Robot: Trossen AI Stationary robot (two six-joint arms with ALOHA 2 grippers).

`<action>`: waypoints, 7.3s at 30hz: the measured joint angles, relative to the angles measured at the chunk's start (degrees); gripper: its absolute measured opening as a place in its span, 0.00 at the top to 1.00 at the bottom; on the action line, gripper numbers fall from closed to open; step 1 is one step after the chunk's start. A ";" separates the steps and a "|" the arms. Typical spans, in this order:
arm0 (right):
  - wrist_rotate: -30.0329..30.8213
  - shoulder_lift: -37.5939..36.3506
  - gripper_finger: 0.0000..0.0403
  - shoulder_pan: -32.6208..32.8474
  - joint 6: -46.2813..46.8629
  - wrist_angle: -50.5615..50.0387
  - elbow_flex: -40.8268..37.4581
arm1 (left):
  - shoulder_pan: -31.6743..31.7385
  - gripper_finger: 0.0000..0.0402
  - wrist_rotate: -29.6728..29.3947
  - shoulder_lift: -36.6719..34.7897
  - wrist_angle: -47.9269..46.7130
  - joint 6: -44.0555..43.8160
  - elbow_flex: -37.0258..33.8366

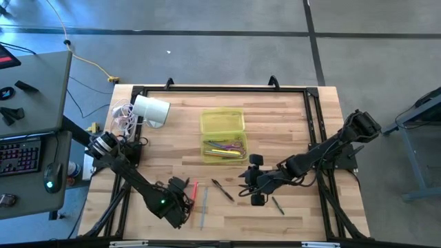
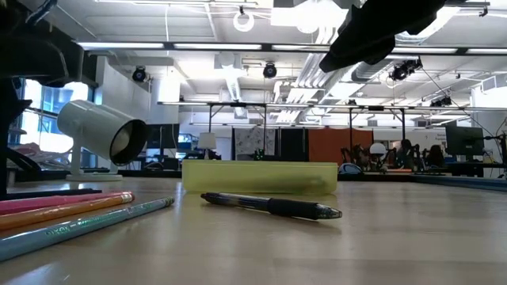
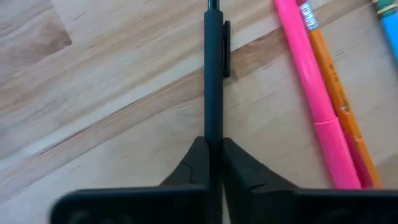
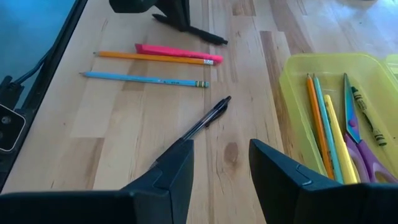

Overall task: Pick & place school supplies into a supply box
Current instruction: Put the black pen into the supply box

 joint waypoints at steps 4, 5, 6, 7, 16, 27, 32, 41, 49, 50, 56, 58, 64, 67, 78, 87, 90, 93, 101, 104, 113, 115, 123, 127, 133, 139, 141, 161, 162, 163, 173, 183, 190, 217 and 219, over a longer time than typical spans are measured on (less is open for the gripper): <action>0.17 0.00 0.66 0.01 0.48 0.02 0.00 | 0.10 0.92 -3.30 -0.44 -0.31 0.56 0.67; 0.39 0.00 0.66 0.01 1.06 0.02 0.00 | 0.16 0.92 -4.22 -0.58 -0.68 1.09 1.06; 0.62 0.00 0.66 0.01 1.39 0.04 0.00 | 0.24 0.92 -6.13 -0.76 -1.80 1.65 1.74; 0.69 0.00 0.66 0.00 1.55 0.04 0.00 | 0.59 0.90 -7.57 -1.48 -2.14 2.11 2.47; 1.02 0.00 0.66 0.00 1.23 0.06 -0.01 | 11.73 0.97 -10.83 -5.22 -3.21 26.51 8.86; -0.70 0.00 0.66 0.09 1.44 -1.91 0.00 | 21.44 0.67 9.03 -5.15 -0.71 43.23 11.12; -1.14 0.00 0.66 0.11 2.45 -4.66 -0.02 | 15.89 0.70 14.61 -5.17 -5.20 38.67 14.53; 2.06 0.00 0.66 0.11 2.97 -6.40 -0.02 | -2.52 0.85 -18.73 -4.99 -13.09 10.23 12.73; 2.10 0.00 0.66 0.11 2.98 -5.83 -0.02 | -6.16 0.90 -20.90 -1.52 -3.92 4.35 2.97; 2.17 0.00 0.66 0.11 3.00 -5.66 -0.02 | -5.67 0.91 -21.00 -1.06 -3.92 4.43 2.53; 2.06 0.00 0.66 0.09 4.59 -5.00 -0.02 | -2.38 0.89 -20.84 -0.67 -2.26 5.37 1.14; 1.99 0.00 0.66 0.11 4.63 -4.80 -0.02 | -1.09 0.86 -19.99 -0.69 -2.33 7.68 1.30; 2.08 0.00 0.66 0.09 4.57 -4.62 -0.02 | 2.97 0.68 -13.05 -0.72 1.52 15.49 1.22; 1.80 0.00 0.66 0.09 4.52 -4.70 -0.02 | 3.56 0.60 -12.50 -0.72 3.74 16.55 1.09; 1.51 0.00 0.66 0.11 4.50 -4.66 -0.02 | 3.46 0.63 -18.82 3.14 4.05 14.53 1.18; 1.65 0.00 0.66 0.11 4.48 -4.63 -0.02 | 3.32 0.69 -22.43 10.35 4.83 5.54 1.44; 1.66 0.00 0.66 0.09 4.48 -4.58 -0.02 | 3.33 0.68 -22.71 11.22 4.35 3.07 1.44; 1.53 0.00 0.66 0.11 4.48 -4.46 -0.02 | 3.33 0.66 -23.37 11.37 4.31 3.56 1.42; 1.51 0.00 0.66 0.09 4.48 -4.22 -0.02 | 3.42 0.66 -24.58 11.57 3.84 4.65 2.58; 1.52 0.00 0.66 0.11 4.48 -4.20 -0.02 | 3.41 0.66 -24.35 11.62 3.41 4.05 3.57; 1.51 0.00 0.66 0.11 4.48 -4.20 -0.02 | 1.71 0.72 -21.52 11.63 3.10 -2.82 3.97; 1.49 0.00 0.66 0.11 4.48 -4.22 -0.02 | 1.69 0.80 -21.64 11.61 3.11 -4.37 3.96; 1.49 0.00 0.66 0.11 4.48 -4.22 -0.02 | 1.98 0.92 -25.99 11.68 2.79 -7.76 4.86; 1.49 0.00 0.66 0.09 4.48 -4.20 0.00 | 3.02 0.93 -26.82 11.22 -0.29 -6.97 8.07; 0.32 0.00 0.66 0.09 4.46 -4.19 0.00 | 5.93 0.95 -22.84 10.90 -1.91 2.57 11.02; -0.72 -0.02 0.66 0.11 4.46 -4.15 0.00 | 7.67 0.78 -20.63 10.85 -1.88 7.37 10.95; -0.75 -0.01 0.66 0.11 4.46 -3.91 0.00 | 7.62 0.72 -19.16 10.85 -1.90 7.75 10.95; 2.74 23.15 0.66 1.55 8.08 24.00 0.10 | 7.66 0.67 -17.96 10.13 -10.69 9.08 10.95; 3.81 23.98 0.66 1.85 8.68 24.33 0.49 | 7.68 0.67 -17.98 10.13 -11.12 9.08 10.95; 4.65 24.71 0.66 2.24 8.83 24.23 1.12 | 7.68 0.67 -17.98 10.13 -11.32 9.06 10.95; 10.86 32.99 0.66 3.50 5.95 14.71 12.01 | 7.68 0.67 -18.00 10.13 -12.12 9.06 10.97; 13.30 31.71 0.66 3.63 6.04 12.10 14.56 | 7.59 0.67 -17.98 10.08 -12.06 9.33 10.97; 15.51 29.16 0.66 4.16 21.87 1.87 14.27 | 7.59 0.67 -17.68 10.08 -11.67 9.48 10.99; 12.00 31.79 0.66 1.79 33.95 1.57 14.49 | 7.59 0.67 -17.48 10.04 -10.73 9.52 11.02; 11.85 31.89 0.66 1.75 31.43 1.32 14.60 | 7.59 0.67 -17.48 10.04 -10.69 9.55 11.02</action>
